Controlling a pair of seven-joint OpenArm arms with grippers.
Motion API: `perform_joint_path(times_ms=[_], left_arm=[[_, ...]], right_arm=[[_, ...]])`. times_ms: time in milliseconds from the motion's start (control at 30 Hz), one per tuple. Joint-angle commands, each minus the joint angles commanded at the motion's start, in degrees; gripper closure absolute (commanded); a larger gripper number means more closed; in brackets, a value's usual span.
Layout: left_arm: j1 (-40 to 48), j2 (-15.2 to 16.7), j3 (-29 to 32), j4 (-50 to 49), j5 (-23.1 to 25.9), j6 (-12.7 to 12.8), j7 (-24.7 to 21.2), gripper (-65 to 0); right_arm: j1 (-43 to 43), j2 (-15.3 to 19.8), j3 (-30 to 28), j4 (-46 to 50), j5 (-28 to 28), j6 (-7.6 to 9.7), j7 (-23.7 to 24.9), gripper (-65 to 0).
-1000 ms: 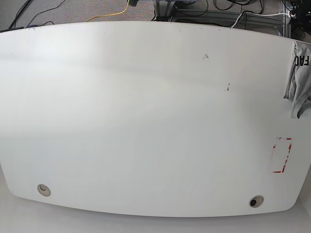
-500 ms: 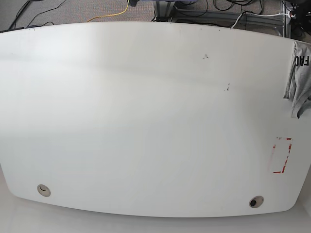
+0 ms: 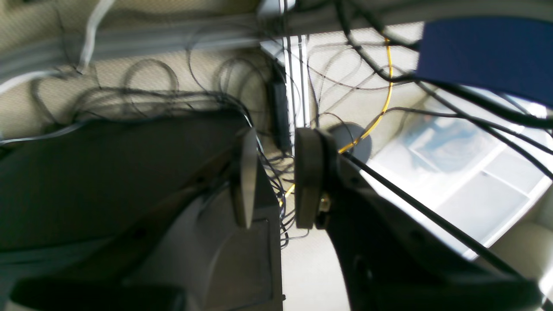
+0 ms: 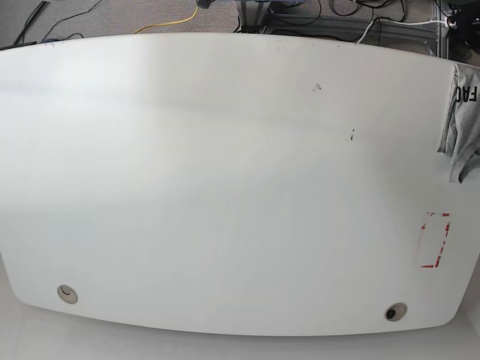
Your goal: Layout the t-shirt on the table in an organized manner, then fold the t-shirt properly
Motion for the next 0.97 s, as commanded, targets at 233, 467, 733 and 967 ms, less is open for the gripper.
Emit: perform_joint_path(times_ms=[233, 467, 733, 967], left_arm=[[-9.7, -1.4, 0.0, -13.9, 0.0, 0.7, -0.2, -13.5], [-15.2, -1.8, 0.1, -20.2, 0.0, 8.3, 0.0, -13.6], [-21.0, -1.5, 0.2, -27.1, 0.0, 8.5, 0.1, -13.8], [-21.6, -1.3, 4.7, -27.8, 0.0, 11.2, 0.1, -13.8]], right_arm=[[5.8, 0.4, 0.0, -6.1, 0.0, 0.00, 0.0, -3.2], [10.3, 0.4, -0.1, -11.3, -0.1, -2.95, 0.0, -3.5], [14.4, 0.9, -0.2, -17.3, -0.1, -5.32, 0.0, -3.5], [15.7, 0.9, -0.2, -18.9, -0.2, -6.29, 0.0, -3.5]])
